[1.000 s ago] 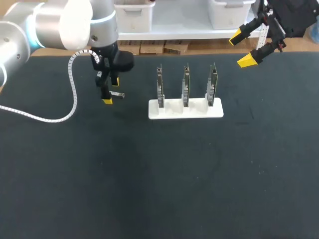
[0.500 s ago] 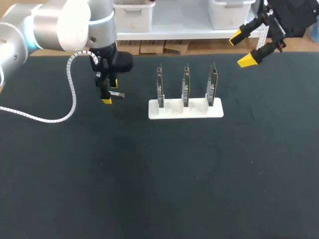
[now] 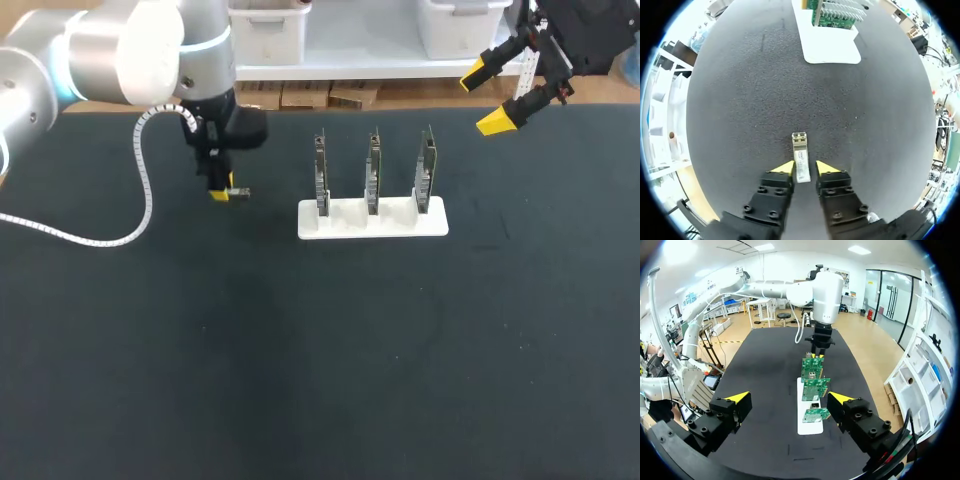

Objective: Pick up the optical module with the left hand, and insert it into the network port with the right hand.

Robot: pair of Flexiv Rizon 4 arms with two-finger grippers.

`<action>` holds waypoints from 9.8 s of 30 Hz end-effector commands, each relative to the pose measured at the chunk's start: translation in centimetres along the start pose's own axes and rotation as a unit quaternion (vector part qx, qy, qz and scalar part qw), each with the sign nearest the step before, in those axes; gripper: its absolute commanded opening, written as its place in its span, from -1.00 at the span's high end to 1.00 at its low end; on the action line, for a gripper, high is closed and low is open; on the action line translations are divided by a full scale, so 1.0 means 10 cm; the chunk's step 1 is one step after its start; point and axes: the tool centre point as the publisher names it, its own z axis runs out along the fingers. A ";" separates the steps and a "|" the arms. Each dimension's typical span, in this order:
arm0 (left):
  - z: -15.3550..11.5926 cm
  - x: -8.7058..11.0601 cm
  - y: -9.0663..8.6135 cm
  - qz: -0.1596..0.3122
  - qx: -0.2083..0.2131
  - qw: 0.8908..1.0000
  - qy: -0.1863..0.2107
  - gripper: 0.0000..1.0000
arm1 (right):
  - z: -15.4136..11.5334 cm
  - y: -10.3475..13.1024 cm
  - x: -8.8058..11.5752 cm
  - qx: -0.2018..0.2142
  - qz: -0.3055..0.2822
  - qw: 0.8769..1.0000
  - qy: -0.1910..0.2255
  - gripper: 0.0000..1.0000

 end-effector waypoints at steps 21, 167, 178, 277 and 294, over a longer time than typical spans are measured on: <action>0.01 0.02 0.02 -0.018 0.000 1.000 -0.001 -1.00 | 0.00 0.03 0.00 0.003 0.000 1.000 0.001 -1.00; -2.29 -3.01 -1.12 -0.014 -0.116 0.799 -0.590 1.00 | 0.00 0.03 0.00 0.003 0.000 1.000 0.001 -1.00; -2.20 -3.13 -1.09 -0.033 -0.122 0.806 -0.578 1.00 | 0.00 0.03 0.00 0.003 0.000 1.000 0.001 -1.00; -2.09 -3.51 -0.71 -0.013 -0.133 0.766 -0.629 1.00 | 0.00 0.03 0.00 0.003 0.000 1.000 0.001 -1.00; -2.07 -3.51 -0.69 -0.029 -0.122 0.782 -0.610 1.00 | 0.00 0.03 0.00 0.003 0.000 1.000 0.001 -1.00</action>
